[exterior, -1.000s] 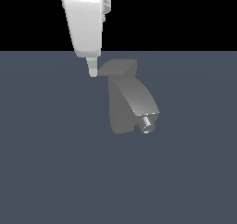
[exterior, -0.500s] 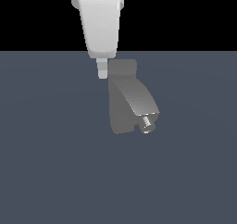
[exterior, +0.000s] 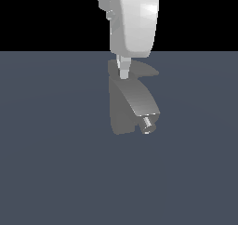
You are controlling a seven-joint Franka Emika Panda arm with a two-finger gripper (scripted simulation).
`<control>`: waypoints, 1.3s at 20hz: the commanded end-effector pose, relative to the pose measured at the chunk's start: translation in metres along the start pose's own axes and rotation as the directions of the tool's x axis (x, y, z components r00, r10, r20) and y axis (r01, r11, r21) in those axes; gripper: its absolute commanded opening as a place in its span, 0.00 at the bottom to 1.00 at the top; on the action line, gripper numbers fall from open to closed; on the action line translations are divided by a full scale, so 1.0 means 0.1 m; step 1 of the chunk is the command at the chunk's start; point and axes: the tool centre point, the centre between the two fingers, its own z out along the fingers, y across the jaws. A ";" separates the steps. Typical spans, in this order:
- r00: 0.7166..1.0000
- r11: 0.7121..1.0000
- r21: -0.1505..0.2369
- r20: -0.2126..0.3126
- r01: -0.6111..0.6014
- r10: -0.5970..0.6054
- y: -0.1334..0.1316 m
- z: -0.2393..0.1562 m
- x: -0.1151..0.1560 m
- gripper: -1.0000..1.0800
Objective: Turn on the faucet by rotating a designated handle.
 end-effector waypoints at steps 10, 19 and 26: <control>1.000 1.000 0.003 0.001 -0.027 0.027 0.06 0.00 0.70 0.00; 1.000 1.000 0.003 0.001 -0.010 0.010 -0.16 0.00 0.81 0.00; 1.000 1.000 0.003 0.001 -0.015 0.015 -0.32 0.00 1.03 0.00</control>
